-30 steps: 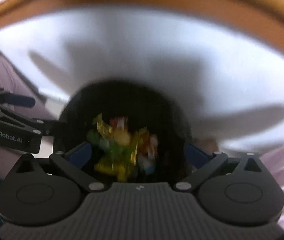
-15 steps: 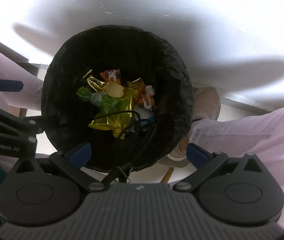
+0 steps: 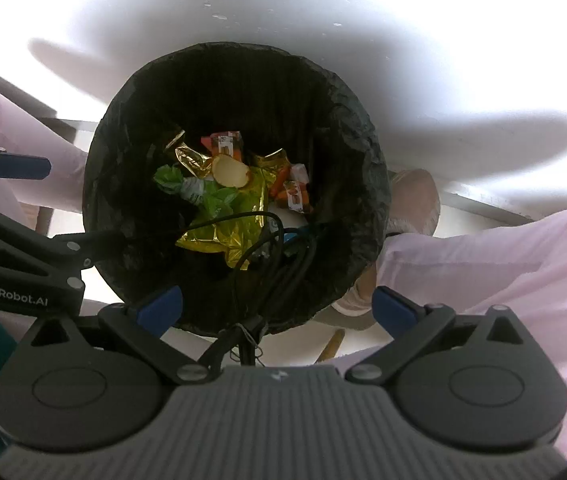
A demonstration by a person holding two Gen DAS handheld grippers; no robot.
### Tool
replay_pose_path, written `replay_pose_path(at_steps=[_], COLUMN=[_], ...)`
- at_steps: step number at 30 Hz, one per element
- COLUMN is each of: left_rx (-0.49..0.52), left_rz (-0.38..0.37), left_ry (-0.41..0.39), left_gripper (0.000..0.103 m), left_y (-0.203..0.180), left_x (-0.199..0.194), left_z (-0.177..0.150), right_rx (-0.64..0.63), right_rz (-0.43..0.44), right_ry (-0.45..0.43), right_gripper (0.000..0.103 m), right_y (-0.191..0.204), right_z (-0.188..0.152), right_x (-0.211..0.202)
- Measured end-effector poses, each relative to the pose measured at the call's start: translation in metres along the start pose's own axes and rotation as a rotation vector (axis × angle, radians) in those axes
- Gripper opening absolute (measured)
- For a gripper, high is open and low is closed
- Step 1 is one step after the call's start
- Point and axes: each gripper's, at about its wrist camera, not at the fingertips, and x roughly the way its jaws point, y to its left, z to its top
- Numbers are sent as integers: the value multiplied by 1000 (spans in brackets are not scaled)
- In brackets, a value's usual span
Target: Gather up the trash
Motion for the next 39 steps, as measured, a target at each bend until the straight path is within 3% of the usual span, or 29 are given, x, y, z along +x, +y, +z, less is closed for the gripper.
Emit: replay_pose_path(at_steps=[39], left_rx=[8], left_rz=[23], left_ry=[5], left_gripper=[103], left_y=[-5], left_x=[3], left_z=[-1], right_rx=[-1], right_rz=[7], right_ry=[8], right_gripper=[103], right_y=[1], right_z=[0], right_x=[0])
